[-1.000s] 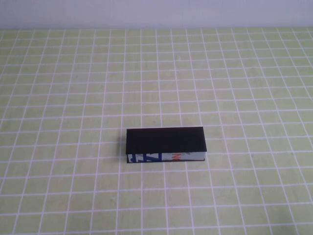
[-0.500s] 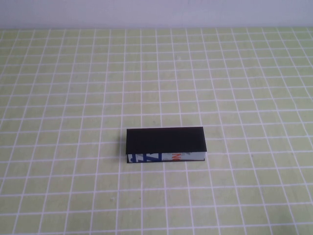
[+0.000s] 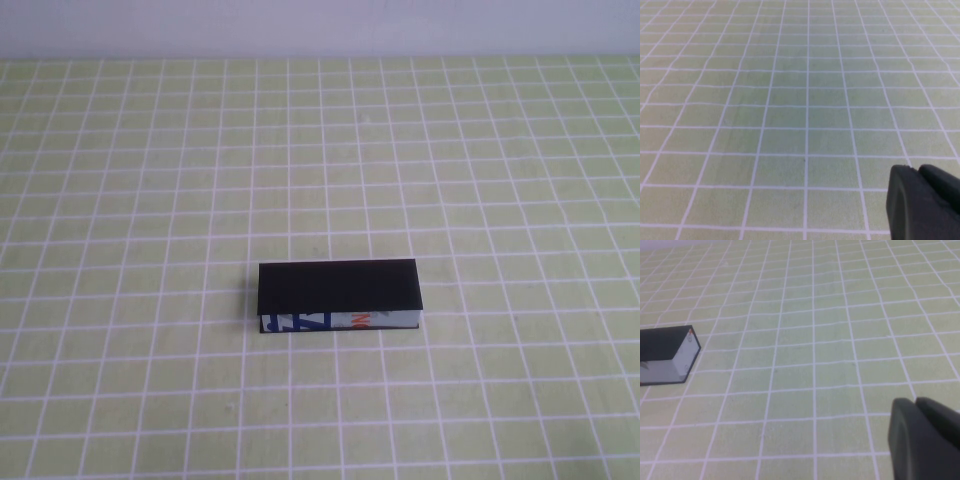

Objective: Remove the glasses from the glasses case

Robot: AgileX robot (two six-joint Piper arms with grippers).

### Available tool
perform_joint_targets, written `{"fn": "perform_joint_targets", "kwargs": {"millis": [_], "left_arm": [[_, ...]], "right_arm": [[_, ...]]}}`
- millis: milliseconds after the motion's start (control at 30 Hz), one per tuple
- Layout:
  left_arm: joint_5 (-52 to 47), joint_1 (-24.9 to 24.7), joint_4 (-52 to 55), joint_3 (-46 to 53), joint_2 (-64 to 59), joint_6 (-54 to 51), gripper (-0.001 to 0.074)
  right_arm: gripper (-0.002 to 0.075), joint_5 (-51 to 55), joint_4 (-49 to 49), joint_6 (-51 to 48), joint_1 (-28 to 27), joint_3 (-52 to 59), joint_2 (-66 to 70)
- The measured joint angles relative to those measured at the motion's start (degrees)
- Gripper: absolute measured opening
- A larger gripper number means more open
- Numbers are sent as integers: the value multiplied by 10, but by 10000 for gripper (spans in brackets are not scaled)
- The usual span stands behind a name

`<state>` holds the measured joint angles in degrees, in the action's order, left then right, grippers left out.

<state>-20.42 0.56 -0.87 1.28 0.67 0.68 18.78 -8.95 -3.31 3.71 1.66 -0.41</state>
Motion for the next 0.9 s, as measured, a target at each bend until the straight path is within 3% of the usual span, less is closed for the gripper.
{"fn": "perform_joint_targets", "kwargs": {"millis": [133, 400, 567, 767, 900], "left_arm": [[11, 0, -46, 0, 0, 0, -4], [84, 0, -276, 0, 0, 0, -4], [110, 0, -335, 0, 0, 10, -4], [48, 0, -394, -11, -23, 22, -4], [-48, 0, -387, -84, -110, 7, -4]], "right_arm": [[-18, 0, 0, 0, 0, 0, 0], [-18, 0, 0, 0, 0, 0, 0], [-18, 0, 0, 0, 0, 0, 0], [-18, 0, 0, 0, 0, 0, 0], [-18, -6, 5, 0, 0, 0, 0]]}}
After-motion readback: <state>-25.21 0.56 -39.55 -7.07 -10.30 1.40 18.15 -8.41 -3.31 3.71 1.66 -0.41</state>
